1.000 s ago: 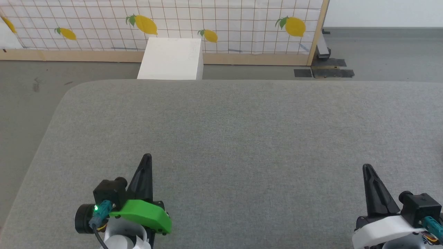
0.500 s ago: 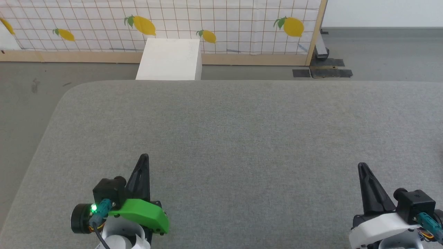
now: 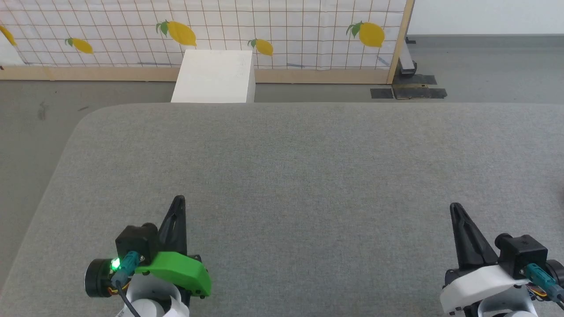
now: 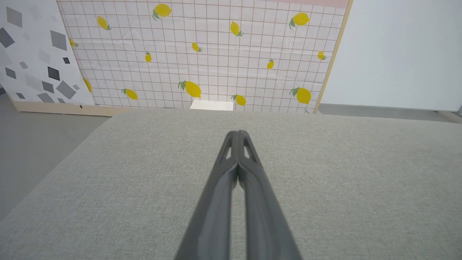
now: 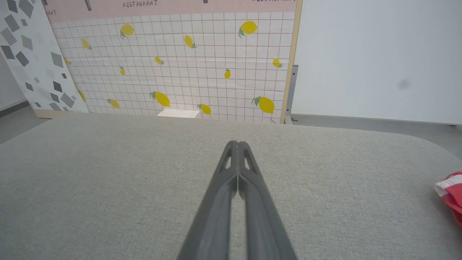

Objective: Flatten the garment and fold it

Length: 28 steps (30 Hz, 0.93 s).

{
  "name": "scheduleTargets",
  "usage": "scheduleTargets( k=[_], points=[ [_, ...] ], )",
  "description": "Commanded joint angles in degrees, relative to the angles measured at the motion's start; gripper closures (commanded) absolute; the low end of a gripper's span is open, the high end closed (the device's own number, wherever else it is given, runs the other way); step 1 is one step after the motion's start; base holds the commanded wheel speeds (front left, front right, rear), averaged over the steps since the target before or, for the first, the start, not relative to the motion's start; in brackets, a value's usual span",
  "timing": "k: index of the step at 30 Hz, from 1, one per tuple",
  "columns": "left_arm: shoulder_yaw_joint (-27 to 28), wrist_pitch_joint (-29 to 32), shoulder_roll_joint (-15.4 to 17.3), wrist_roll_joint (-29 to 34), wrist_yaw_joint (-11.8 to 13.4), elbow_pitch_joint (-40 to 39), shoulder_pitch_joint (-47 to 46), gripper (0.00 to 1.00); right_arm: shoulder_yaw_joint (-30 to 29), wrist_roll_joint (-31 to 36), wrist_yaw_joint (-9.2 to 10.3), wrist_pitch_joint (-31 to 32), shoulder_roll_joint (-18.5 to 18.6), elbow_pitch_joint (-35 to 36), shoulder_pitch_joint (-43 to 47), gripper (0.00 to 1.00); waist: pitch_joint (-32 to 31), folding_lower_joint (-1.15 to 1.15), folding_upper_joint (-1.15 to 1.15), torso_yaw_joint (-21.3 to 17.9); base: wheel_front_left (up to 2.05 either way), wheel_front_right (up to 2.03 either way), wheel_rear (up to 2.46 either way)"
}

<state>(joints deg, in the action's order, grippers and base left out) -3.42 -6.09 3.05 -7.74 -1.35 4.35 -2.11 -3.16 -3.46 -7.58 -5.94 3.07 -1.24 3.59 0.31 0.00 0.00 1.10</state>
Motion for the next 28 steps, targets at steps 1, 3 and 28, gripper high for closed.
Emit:
scheduleTargets(
  k=[1,3,28],
  points=[
    [0.32,0.40,-0.11,1.27,0.46,-0.49,0.98,1.00,0.29,0.66,0.05,0.41,-0.11,0.32,-1.06,1.00,-0.01,0.00,0.00,-0.03,0.00,0.00,0.00],
    [0.45,0.64,-0.11,1.53,0.49,-0.65,1.02,1.00,0.40,0.78,0.05,0.64,-0.12,0.35,-1.16,1.00,-0.02,0.00,0.00,-0.07,0.00,0.00,0.00],
    [2.34,4.11,-0.15,5.48,1.04,-3.00,1.72,1.00,2.16,2.48,0.07,4.01,-0.17,0.91,-2.71,1.00,-0.20,0.00,0.00,-0.72,0.00,0.00,0.00]
  ],
)
